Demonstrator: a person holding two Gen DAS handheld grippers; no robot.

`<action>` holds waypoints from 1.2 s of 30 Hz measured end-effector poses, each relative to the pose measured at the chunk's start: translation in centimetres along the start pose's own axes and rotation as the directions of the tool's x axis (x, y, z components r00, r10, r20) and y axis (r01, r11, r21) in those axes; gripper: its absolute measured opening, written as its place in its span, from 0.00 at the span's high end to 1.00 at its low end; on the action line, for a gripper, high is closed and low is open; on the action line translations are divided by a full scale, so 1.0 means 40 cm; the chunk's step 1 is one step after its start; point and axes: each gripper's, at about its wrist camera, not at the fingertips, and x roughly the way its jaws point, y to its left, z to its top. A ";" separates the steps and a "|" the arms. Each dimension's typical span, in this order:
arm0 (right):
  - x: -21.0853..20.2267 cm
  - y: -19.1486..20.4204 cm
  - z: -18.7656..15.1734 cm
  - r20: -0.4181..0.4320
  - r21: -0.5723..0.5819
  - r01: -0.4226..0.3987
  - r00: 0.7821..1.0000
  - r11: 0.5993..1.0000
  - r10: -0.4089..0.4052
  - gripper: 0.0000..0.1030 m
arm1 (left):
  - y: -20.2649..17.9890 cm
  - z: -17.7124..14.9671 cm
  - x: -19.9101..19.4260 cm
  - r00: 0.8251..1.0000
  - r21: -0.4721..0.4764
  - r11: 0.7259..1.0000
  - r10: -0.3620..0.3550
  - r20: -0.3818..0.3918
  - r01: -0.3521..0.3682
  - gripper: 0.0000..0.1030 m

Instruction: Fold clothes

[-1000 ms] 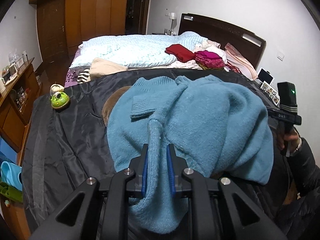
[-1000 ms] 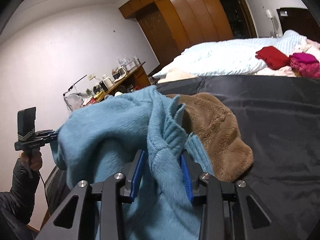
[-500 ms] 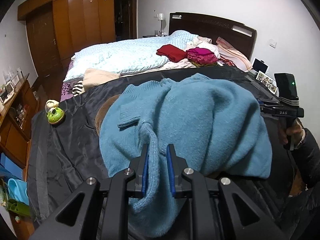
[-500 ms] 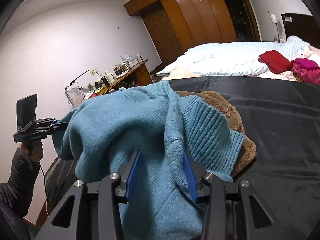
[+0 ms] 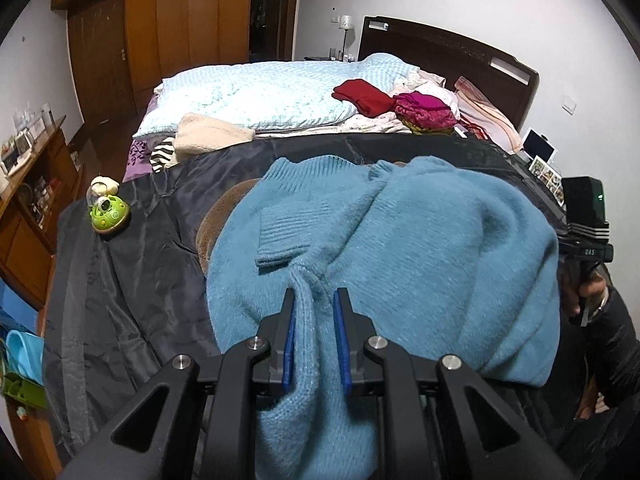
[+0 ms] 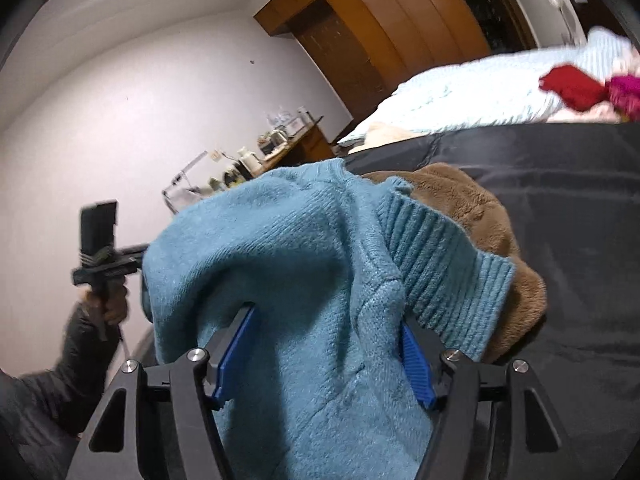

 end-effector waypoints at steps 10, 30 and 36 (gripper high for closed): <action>0.038 0.009 -0.002 -0.004 0.007 0.063 0.998 0.998 -0.063 0.55 | -0.018 0.005 0.019 1.000 0.035 0.999 0.010 -0.023 -0.009 0.78; -0.186 0.417 -0.106 0.636 -0.226 0.833 0.519 0.505 -0.572 0.85 | -0.157 -0.172 -0.146 0.989 0.134 0.986 0.086 0.124 -0.102 0.79; -0.237 0.580 -0.163 0.829 -0.171 0.911 0.339 0.376 -0.444 0.85 | -0.146 -0.186 -0.129 0.988 0.080 0.990 0.102 0.120 -0.112 0.79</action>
